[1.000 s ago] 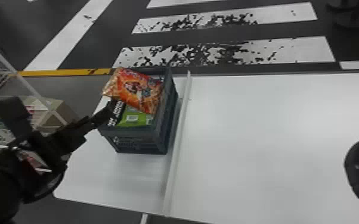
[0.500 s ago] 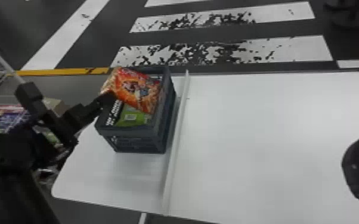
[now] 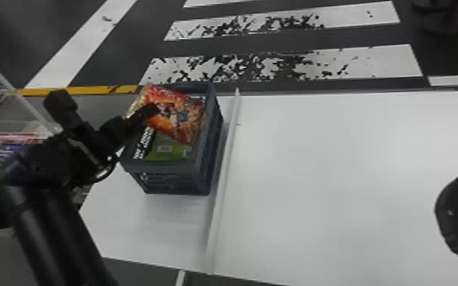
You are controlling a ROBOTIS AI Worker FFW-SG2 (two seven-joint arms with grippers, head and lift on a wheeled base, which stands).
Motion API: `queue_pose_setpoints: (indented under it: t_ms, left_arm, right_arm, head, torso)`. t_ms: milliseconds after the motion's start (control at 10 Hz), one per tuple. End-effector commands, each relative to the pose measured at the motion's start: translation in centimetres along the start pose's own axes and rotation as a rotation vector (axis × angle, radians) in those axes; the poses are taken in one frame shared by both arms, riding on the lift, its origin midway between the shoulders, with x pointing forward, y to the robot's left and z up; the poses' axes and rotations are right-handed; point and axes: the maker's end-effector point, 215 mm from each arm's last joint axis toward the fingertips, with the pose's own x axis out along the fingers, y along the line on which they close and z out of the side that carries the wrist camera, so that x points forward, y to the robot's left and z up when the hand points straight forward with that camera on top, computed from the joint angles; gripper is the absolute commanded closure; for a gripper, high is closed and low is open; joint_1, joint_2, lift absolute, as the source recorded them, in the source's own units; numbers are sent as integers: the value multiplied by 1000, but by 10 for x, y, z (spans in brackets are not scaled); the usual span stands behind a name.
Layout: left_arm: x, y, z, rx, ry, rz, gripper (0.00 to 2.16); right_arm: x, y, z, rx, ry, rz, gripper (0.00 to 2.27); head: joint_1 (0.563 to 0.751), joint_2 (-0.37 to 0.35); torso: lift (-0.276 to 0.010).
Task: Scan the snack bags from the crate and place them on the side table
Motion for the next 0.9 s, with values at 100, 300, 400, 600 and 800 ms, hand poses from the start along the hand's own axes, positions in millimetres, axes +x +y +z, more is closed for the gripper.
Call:
queue_pose_setpoints:
  t_ms: [100, 300, 400, 600, 800]
  left_arm:
    - [16, -4, -4, 7, -2, 12, 80]
    - [18, 0, -7, 8, -1, 29, 80]
    - [17, 5, -9, 9, 1, 45, 80]
    - [21, 14, -18, 10, 15, 80, 80]
    - [35, 8, -8, 37, -20, 94, 83]
  right_arm:
    - [0, -3, -5, -5, 16, -3, 97]
    - [2, -4, -5, -7, 13, -3, 97]
    - [3, -4, -6, -6, 16, -2, 100]
    - [3, -4, -8, -7, 22, -1, 100]
    - [3, -4, -8, -8, 22, 0, 100]
  head:
    - [695, 220]
    - [695, 210]
    - [695, 209]
    - [695, 214]
    - [695, 218]
  torso:
    - [-94]
    - [-94]
    - [-94]
    - [-94]
    - [-94]
